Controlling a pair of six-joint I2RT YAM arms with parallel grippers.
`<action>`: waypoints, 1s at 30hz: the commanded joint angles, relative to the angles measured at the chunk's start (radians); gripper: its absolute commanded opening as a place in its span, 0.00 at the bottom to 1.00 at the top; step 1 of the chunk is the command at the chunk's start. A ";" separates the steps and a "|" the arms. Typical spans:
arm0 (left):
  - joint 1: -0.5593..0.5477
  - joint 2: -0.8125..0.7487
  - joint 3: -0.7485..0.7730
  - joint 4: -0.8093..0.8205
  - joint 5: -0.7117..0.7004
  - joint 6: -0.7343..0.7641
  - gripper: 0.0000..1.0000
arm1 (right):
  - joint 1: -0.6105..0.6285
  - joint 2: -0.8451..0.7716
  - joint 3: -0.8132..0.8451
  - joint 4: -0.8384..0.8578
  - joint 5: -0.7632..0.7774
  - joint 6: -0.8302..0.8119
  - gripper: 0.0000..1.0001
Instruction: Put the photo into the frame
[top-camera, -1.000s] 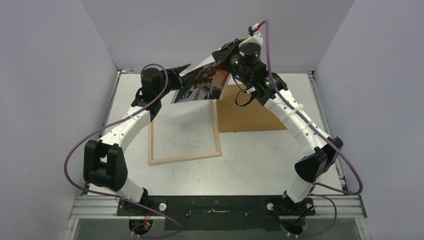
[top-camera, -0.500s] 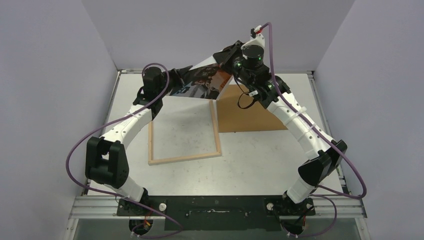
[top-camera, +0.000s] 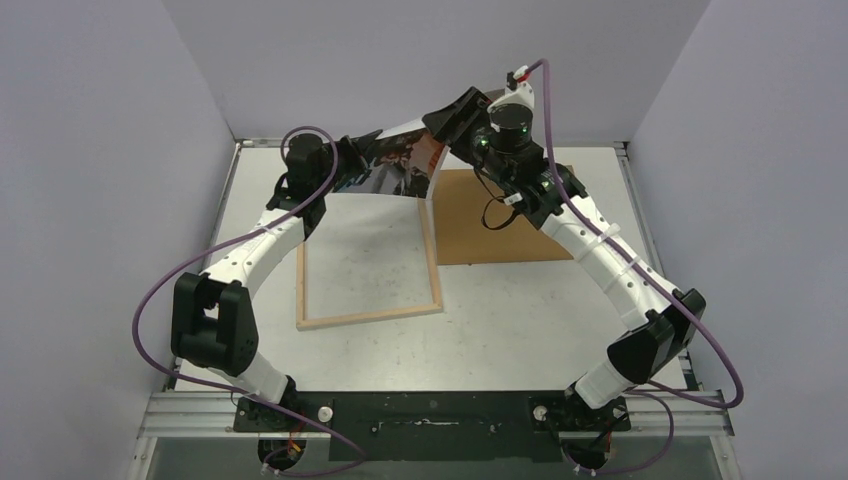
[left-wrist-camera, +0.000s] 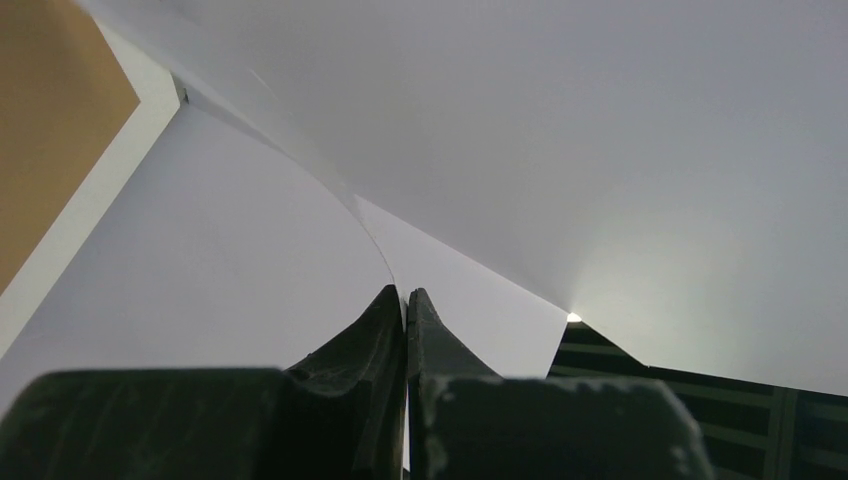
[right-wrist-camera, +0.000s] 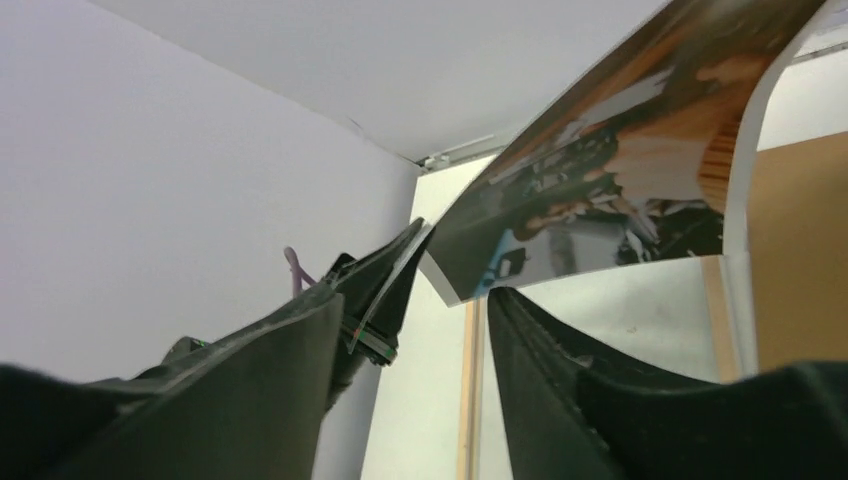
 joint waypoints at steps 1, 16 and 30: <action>0.000 -0.005 0.045 0.048 -0.046 -0.051 0.00 | -0.010 -0.092 -0.047 0.054 0.030 -0.006 0.61; 0.064 -0.032 0.225 0.018 -0.043 0.472 0.00 | -0.036 -0.307 -0.061 0.007 0.222 -0.220 0.72; 0.197 -0.041 0.444 -0.298 0.503 1.034 0.00 | -0.035 -0.208 0.024 0.002 0.015 -0.297 0.81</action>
